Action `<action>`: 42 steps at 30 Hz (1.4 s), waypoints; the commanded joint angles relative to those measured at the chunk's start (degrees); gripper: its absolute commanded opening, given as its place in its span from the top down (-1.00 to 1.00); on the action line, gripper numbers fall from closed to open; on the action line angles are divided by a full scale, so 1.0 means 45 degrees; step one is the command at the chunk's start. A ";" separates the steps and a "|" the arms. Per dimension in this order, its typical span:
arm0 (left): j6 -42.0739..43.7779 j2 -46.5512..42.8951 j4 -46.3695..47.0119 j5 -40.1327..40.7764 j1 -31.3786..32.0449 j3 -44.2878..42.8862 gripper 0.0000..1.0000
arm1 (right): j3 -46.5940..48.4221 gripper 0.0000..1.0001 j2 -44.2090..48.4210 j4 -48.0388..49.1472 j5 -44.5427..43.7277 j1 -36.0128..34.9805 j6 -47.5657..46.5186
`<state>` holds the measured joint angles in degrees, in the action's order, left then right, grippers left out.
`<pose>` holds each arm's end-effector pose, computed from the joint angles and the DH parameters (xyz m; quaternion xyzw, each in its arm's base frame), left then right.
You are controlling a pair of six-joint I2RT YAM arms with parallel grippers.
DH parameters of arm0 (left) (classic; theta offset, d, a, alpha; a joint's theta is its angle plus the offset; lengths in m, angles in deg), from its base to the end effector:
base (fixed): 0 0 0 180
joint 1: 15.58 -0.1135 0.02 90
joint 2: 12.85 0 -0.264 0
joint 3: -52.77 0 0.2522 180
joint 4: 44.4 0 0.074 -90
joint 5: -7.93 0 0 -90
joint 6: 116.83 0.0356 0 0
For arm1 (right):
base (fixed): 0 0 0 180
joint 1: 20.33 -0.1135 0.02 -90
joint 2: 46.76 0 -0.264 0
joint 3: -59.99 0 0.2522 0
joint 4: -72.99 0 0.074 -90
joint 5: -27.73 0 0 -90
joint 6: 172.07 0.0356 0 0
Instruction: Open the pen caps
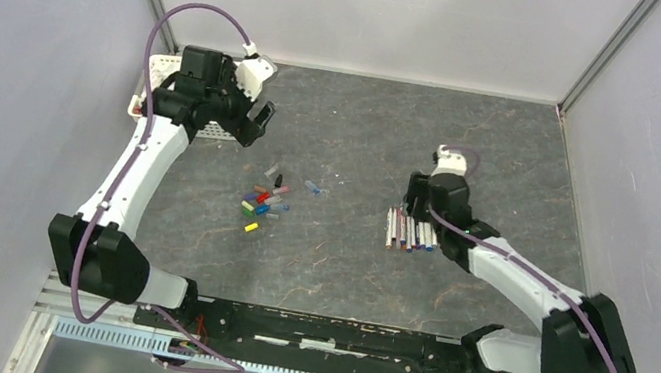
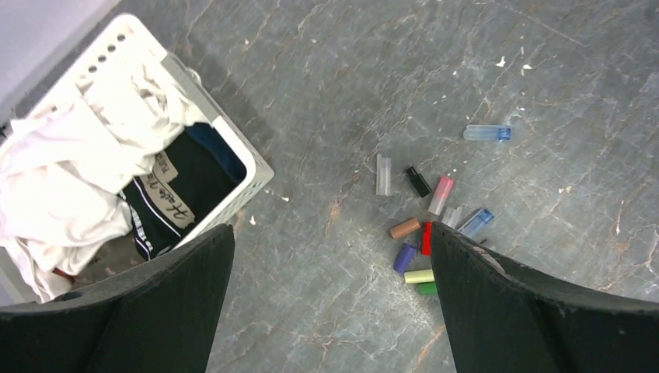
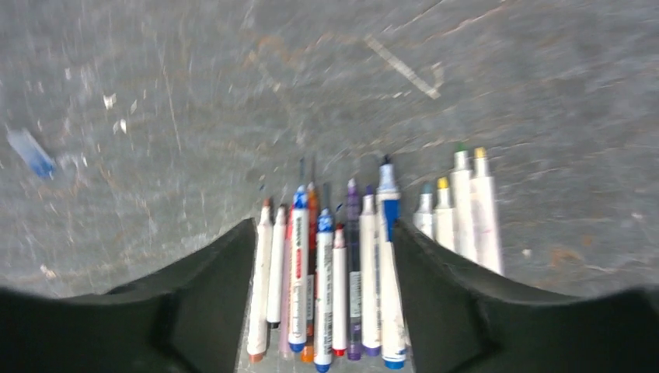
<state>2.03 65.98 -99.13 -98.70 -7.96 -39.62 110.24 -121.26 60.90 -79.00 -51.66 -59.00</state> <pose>0.2914 -0.0493 0.3605 0.3388 0.8370 -0.0541 0.4263 0.2329 0.1298 0.2003 0.0019 0.8853 0.0887 0.4565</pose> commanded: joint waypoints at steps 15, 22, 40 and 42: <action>-0.4024 0.0411 1.2523 0.0795 -0.0915 0.8677 -1.00 | -0.4157 -0.96 0.3133 0.5818 -0.7841 0.3400 -0.4977; -0.4696 0.1360 1.5985 0.0448 -0.1077 1.0003 -1.00 | -0.6217 -0.96 0.1884 0.9931 -0.7669 0.4074 -0.5840; -0.5765 0.1689 2.4816 0.1881 -0.1605 1.4984 -1.00 | -0.9783 -0.96 -0.0024 1.8178 -0.3894 0.4187 -0.7815; -0.5921 0.2031 2.5907 0.2076 -0.1596 1.5346 -1.00 | -0.9984 -0.96 0.0008 1.8503 -0.3599 0.4177 -0.7838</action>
<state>-21.03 72.97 0.43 -93.52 -14.87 26.59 74.28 -121.09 135.47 -99.19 -32.95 -92.50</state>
